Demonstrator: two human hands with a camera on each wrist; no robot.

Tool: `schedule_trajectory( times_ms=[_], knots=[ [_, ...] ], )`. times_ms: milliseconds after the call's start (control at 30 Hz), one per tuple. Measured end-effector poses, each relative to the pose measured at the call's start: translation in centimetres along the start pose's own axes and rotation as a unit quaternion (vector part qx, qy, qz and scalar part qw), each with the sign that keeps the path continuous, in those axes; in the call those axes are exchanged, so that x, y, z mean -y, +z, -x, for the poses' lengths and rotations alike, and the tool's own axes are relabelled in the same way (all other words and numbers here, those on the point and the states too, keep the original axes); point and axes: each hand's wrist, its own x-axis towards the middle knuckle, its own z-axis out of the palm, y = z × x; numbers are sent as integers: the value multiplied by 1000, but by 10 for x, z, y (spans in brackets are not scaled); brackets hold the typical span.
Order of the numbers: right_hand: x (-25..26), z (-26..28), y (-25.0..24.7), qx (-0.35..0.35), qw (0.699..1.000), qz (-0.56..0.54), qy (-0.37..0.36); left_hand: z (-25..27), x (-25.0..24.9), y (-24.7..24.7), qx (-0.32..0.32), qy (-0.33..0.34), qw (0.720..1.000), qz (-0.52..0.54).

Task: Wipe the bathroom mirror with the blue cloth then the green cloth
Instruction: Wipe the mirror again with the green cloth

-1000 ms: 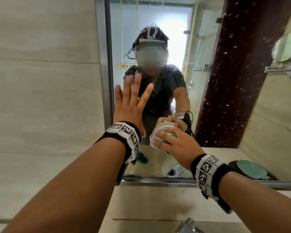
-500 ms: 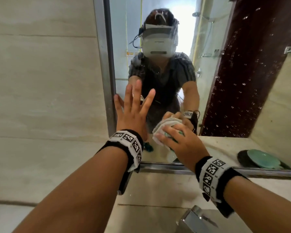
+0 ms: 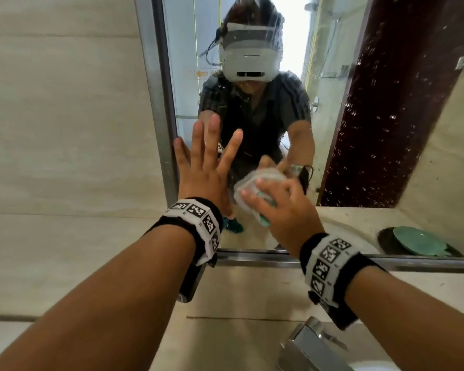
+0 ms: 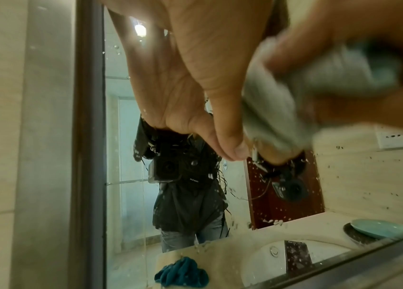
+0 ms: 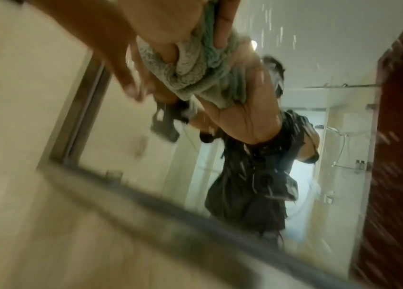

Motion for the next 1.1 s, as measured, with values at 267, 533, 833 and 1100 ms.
schedule_trajectory(
  times_ms=[267,533,833,1100],
  knots=[
    [-13,35,1,90,994,20,-61,6,-4,-5,-12,-9,1000,-23],
    [-15,-3,-17,-33,997,-16,66,36,-12,15,14,33,999,0],
    [3,62,25,62,997,14,-39,38,-29,45,17,-11,999,27],
    [-3,13,1,-55,993,-46,95,37,-27,52,9,-6,1000,4]
  ],
)
